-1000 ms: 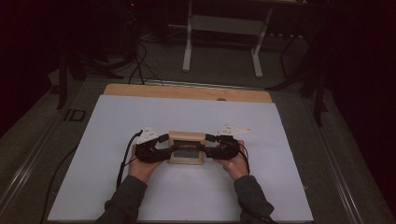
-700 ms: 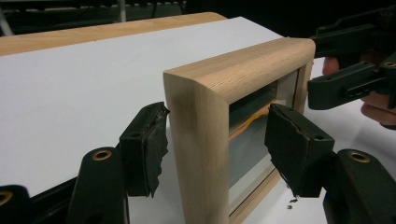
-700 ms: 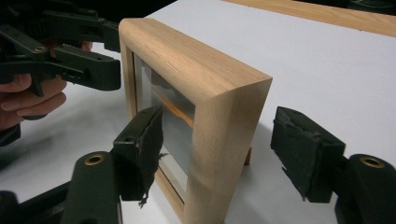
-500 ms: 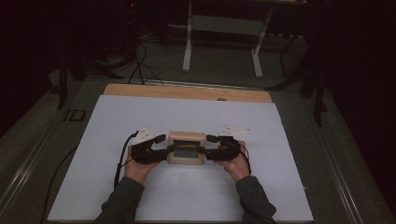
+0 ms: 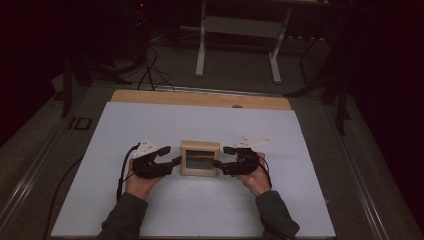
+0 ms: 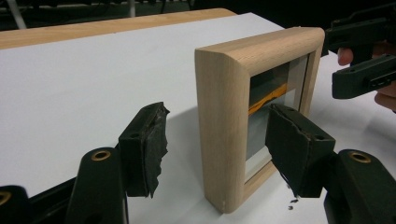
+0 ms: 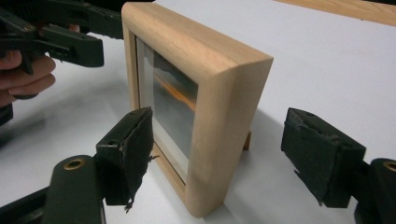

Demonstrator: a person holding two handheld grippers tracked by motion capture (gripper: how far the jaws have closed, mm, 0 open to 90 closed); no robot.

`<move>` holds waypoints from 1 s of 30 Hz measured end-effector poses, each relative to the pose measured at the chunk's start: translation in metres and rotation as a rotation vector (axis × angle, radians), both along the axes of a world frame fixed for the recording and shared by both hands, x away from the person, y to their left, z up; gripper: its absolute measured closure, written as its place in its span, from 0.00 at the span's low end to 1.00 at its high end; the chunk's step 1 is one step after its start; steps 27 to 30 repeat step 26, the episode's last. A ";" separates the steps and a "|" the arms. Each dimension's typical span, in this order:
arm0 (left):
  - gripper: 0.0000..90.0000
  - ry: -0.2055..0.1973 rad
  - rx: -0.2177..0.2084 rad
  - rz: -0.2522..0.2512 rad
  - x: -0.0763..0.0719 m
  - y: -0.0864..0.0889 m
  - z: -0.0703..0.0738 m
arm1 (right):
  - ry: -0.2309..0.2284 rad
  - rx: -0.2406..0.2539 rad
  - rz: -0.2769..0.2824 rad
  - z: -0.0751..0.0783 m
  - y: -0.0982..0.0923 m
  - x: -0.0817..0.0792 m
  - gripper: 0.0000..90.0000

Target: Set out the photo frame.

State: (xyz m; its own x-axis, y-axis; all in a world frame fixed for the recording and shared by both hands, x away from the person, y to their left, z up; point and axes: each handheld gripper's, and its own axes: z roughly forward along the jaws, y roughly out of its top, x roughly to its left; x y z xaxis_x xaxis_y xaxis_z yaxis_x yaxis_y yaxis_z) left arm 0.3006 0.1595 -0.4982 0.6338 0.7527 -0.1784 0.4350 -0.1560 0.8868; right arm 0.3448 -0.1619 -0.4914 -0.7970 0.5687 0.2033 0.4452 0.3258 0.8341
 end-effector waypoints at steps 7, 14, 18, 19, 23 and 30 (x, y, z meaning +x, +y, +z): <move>0.43 -0.001 0.013 0.001 -0.006 0.008 0.001 | 0.004 -0.011 0.004 -0.001 -0.006 -0.004 0.26; 0.43 -0.003 0.022 0.016 -0.011 0.017 0.001 | 0.012 -0.026 0.012 -0.003 -0.014 -0.008 0.25; 0.43 0.003 0.036 0.024 -0.013 0.022 -0.001 | 0.019 -0.034 0.010 -0.005 -0.020 -0.010 0.26; 0.43 0.003 0.037 0.027 -0.014 0.024 -0.002 | 0.018 -0.035 0.011 -0.005 -0.021 -0.011 0.26; 0.43 0.008 0.051 0.038 -0.018 0.030 -0.004 | 0.016 -0.043 0.014 -0.005 -0.026 -0.013 0.26; 0.43 0.007 0.064 0.045 -0.020 0.033 -0.005 | 0.024 -0.054 0.017 -0.006 -0.029 -0.014 0.26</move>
